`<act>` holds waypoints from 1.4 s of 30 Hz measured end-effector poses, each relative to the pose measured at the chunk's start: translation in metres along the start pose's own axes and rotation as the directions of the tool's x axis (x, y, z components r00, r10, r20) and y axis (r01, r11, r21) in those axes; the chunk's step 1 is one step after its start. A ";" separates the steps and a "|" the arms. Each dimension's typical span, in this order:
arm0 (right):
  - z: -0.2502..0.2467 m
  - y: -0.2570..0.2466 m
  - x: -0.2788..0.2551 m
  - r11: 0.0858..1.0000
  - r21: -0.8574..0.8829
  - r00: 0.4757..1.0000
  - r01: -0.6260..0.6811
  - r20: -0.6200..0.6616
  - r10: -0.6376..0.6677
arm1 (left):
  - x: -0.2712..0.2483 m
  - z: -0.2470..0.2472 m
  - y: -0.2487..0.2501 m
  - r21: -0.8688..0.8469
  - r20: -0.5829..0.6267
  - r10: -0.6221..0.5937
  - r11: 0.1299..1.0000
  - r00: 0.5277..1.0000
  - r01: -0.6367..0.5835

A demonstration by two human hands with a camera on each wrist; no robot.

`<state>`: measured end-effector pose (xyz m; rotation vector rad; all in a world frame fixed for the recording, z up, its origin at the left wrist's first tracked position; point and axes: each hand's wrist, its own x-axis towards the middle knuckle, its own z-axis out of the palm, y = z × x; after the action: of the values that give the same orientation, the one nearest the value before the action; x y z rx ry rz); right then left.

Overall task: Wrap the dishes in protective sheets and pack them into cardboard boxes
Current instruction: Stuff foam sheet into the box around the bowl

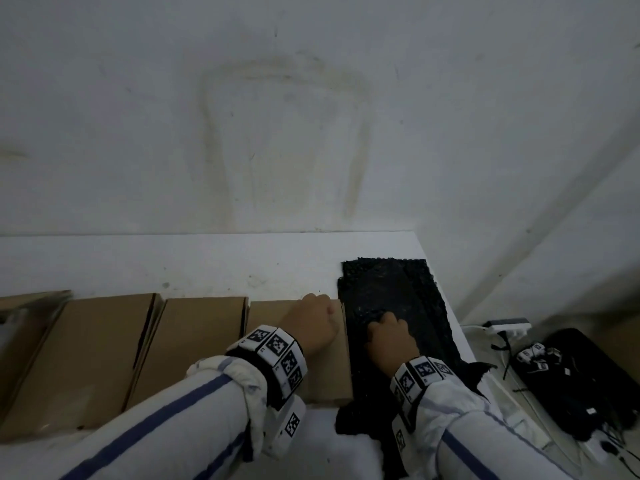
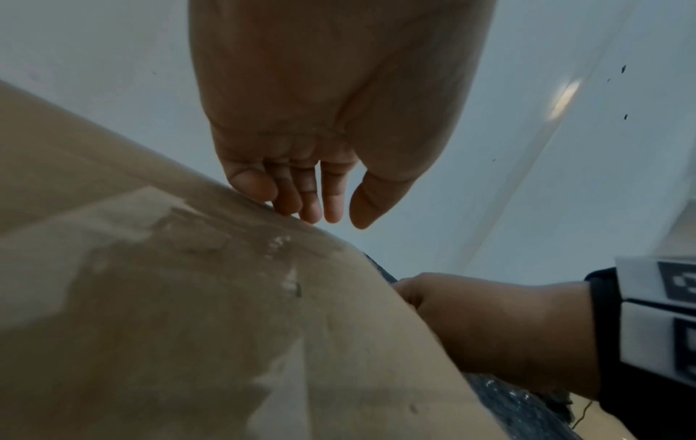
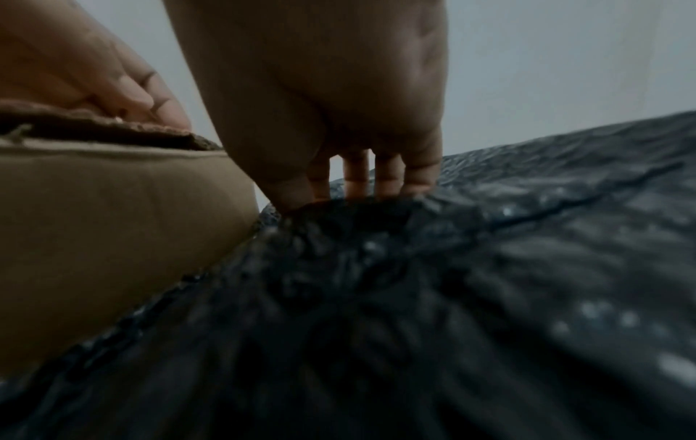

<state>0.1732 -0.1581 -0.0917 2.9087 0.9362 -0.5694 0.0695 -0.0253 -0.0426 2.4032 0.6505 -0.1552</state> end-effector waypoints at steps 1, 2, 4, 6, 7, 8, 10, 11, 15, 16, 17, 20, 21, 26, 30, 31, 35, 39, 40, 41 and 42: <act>-0.002 0.001 0.003 1.000 0.024 1.000 -0.003 0.019 0.003 | 0.000 -0.001 0.000 -0.013 -0.004 0.001 1.000 1.000 -0.002; -0.006 0.003 0.005 0.998 0.068 0.999 -0.006 0.035 0.004 | -0.001 -0.002 0.000 -0.030 -0.009 0.003 1.000 1.000 -0.003; -0.018 0.008 0.009 0.975 0.223 0.999 -0.020 0.048 0.010 | -0.002 -0.004 0.003 -0.067 -0.016 0.010 0.998 1.000 -0.011; -0.036 0.013 0.010 0.915 0.402 0.999 -0.026 0.045 0.008 | -0.003 -0.007 0.007 -0.089 0.010 0.017 0.996 1.000 -0.016; -0.047 0.015 0.008 0.883 0.470 1.000 -0.013 0.022 0.003 | -0.003 -0.008 0.010 -0.106 0.027 0.025 0.994 0.999 -0.022; -0.057 0.016 0.005 0.844 0.537 1.000 0.012 -0.016 -0.004 | -0.004 -0.009 0.014 -0.134 0.045 0.041 0.990 0.998 -0.034; -0.075 0.011 -0.003 0.760 0.646 0.996 0.075 -0.091 -0.021 | -0.006 -0.010 0.023 -0.262 0.102 0.048 0.965 0.994 -0.020; -0.081 0.007 -0.007 0.730 0.674 0.992 0.109 -0.120 -0.038 | -0.008 -0.011 0.027 -0.360 0.137 0.041 0.933 0.990 0.011; -0.088 -0.017 -0.021 0.661 0.710 0.969 0.243 -0.152 -0.194 | -0.010 -0.015 0.037 -0.679 0.188 -0.035 0.717 0.982 0.156; -0.089 -0.022 -0.025 0.637 0.725 0.963 0.260 -0.146 -0.227 | -0.009 -0.017 0.035 -0.685 0.145 -0.069 0.713 0.987 0.151; -0.090 -0.025 -0.027 0.606 0.753 0.963 0.257 -0.143 -0.230 | -0.008 -0.020 0.031 -0.684 0.103 -0.115 0.713 0.988 0.155; -0.091 -0.024 -0.019 0.561 0.805 0.978 0.192 -0.203 -0.044 | -0.006 -0.028 0.012 -0.798 0.053 -0.193 0.582 0.980 0.158; -0.091 -0.021 -0.014 0.565 0.809 0.977 0.159 -0.212 0.029 | -0.008 -0.033 0.008 -0.843 0.048 -0.209 0.516 0.977 0.152; -0.096 -0.021 -0.003 0.503 0.864 1.000 -0.028 0.022 0.018 | -0.034 -0.064 -0.014 -0.953 0.032 -0.319 0.277 0.947 0.125; -0.090 -0.059 -0.008 0.361 0.920 0.968 -0.151 0.212 -0.137 | -0.052 -0.079 -0.039 -0.964 0.059 -0.369 0.221 0.928 0.149; -0.088 -0.069 -0.010 0.370 0.915 0.963 -0.159 0.226 -0.145 | -0.055 -0.081 -0.045 -0.965 0.062 -0.392 0.211 0.918 0.155; -0.080 -0.110 -0.015 0.469 0.879 0.967 -0.082 0.185 -0.177 | -0.068 -0.089 -0.065 -0.980 0.086 -0.432 0.125 0.898 0.154; -0.075 -0.139 -0.012 0.602 0.797 0.992 0.053 0.028 -0.124 | -0.081 -0.102 -0.081 -0.992 0.083 -0.406 0.048 0.910 0.112; -0.075 -0.146 -0.011 0.631 0.773 0.993 0.067 0.010 -0.117 | -0.085 -0.107 -0.086 -0.995 0.074 -0.394 0.033 0.916 0.095; -0.075 -0.152 -0.012 0.653 0.754 0.993 0.074 0.008 -0.121 | -0.089 -0.112 -0.090 -0.996 0.067 -0.383 0.030 0.921 0.085; -0.074 -0.160 -0.012 0.665 0.742 0.991 0.084 0.007 -0.132 | -0.093 -0.118 -0.097 -0.997 0.054 -0.381 0.031 0.923 0.071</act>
<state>0.0976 -0.0239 -0.0053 3.4967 1.0676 -1.3292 -0.0641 0.0734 0.0217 0.8542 0.8498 0.3841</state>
